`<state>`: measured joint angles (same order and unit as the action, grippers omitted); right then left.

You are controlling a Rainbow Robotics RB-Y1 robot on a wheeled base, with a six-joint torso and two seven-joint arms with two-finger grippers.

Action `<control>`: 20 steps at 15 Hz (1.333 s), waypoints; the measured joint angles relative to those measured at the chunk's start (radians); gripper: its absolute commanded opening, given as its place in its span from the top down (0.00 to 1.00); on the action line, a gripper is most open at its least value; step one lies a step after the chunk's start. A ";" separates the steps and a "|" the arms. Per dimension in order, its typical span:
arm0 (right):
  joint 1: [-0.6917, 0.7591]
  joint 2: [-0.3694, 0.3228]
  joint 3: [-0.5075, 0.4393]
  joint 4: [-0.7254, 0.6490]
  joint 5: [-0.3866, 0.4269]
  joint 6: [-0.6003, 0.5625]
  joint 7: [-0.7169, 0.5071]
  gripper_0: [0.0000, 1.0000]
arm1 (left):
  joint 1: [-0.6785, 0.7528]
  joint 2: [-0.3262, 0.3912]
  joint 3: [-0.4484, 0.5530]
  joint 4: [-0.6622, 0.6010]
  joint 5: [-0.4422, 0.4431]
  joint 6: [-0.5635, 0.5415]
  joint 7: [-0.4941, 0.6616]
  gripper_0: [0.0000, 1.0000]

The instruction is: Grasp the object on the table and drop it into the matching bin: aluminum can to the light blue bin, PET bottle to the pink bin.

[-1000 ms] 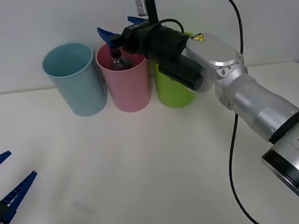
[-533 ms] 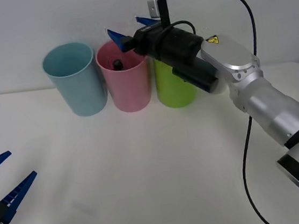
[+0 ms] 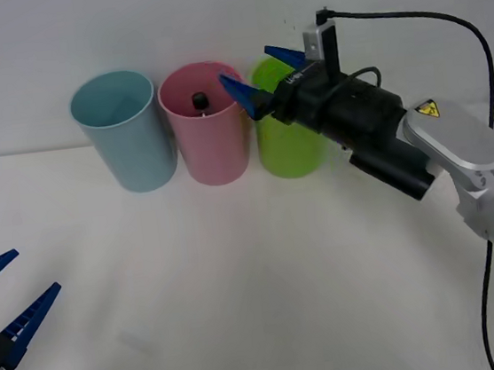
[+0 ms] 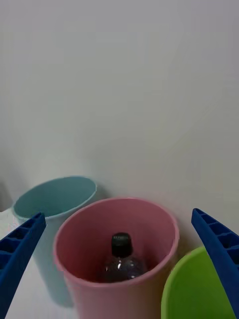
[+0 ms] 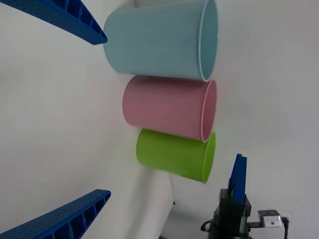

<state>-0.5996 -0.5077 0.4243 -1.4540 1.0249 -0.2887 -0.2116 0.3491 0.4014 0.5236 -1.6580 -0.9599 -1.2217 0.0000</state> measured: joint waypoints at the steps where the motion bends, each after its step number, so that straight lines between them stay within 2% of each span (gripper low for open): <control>1: 0.049 -0.025 -0.014 -0.054 0.000 -0.004 0.004 0.00 | 0.000 0.000 0.000 0.000 0.000 0.000 0.000 0.00; 4: 0.205 -0.079 -0.081 -0.193 0.000 -0.060 0.012 0.00 | 0.000 0.000 0.000 0.000 0.000 0.000 0.000 0.00; 7: 0.362 -0.088 -0.175 -0.282 0.007 -0.156 0.024 0.00 | 0.000 0.000 0.000 0.000 0.000 0.000 0.000 0.00; 14: 0.674 -0.006 -0.403 -0.358 0.063 -0.440 0.092 0.00 | 0.000 0.000 0.000 0.000 0.000 0.000 0.000 0.00; 20: 0.883 0.048 -0.550 -0.361 0.058 -0.628 0.258 0.00 | 0.000 0.000 0.000 0.000 0.000 0.000 0.000 0.00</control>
<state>0.2830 -0.4594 -0.1256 -1.8149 1.0831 -0.9164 0.0468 0.3491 0.4014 0.5236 -1.6581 -0.9599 -1.2217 0.0000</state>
